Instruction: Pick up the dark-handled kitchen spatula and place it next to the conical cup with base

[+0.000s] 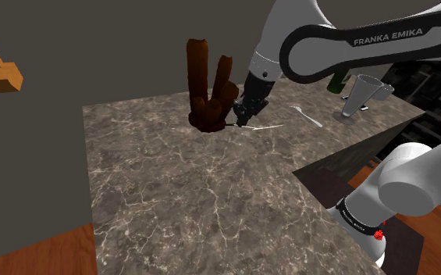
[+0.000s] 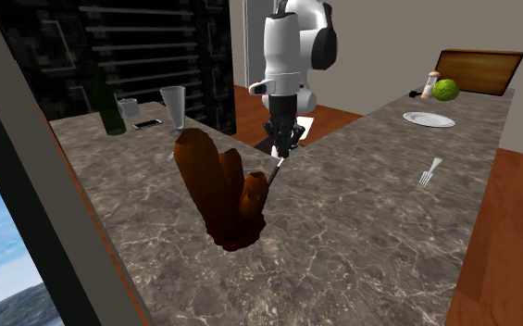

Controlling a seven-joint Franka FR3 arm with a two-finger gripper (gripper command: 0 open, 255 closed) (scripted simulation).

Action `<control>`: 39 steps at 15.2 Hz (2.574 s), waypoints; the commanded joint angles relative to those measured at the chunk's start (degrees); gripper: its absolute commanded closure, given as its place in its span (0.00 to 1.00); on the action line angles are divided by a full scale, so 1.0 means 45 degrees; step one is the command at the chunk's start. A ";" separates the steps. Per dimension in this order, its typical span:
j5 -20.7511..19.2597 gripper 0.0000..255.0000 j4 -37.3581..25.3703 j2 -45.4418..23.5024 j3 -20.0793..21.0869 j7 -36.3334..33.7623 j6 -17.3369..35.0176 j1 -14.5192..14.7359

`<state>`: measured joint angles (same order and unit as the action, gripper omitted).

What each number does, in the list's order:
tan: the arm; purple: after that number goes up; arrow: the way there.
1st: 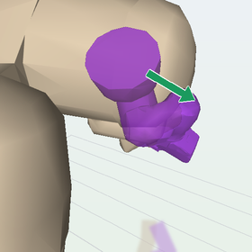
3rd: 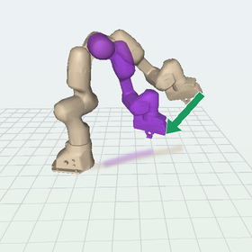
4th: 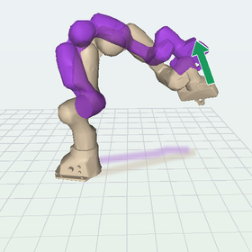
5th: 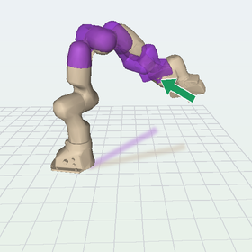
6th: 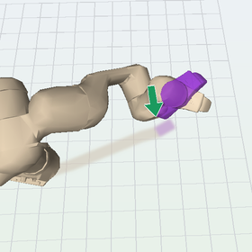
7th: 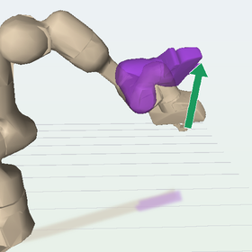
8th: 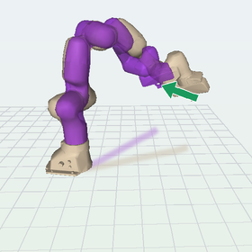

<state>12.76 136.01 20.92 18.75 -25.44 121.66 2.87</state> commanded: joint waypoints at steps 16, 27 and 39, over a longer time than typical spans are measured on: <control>-0.0208 1.00 -0.2471 0.0520 -0.0306 -0.0243 -0.2982 -0.0085; -0.0376 1.00 -0.4468 0.0377 -0.0448 -0.0437 -0.4834 -0.0167; -0.0858 1.00 -0.3943 0.1303 -0.2652 0.2368 -0.5644 -0.0999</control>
<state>9.19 117.57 26.09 8.01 -16.39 96.52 -1.19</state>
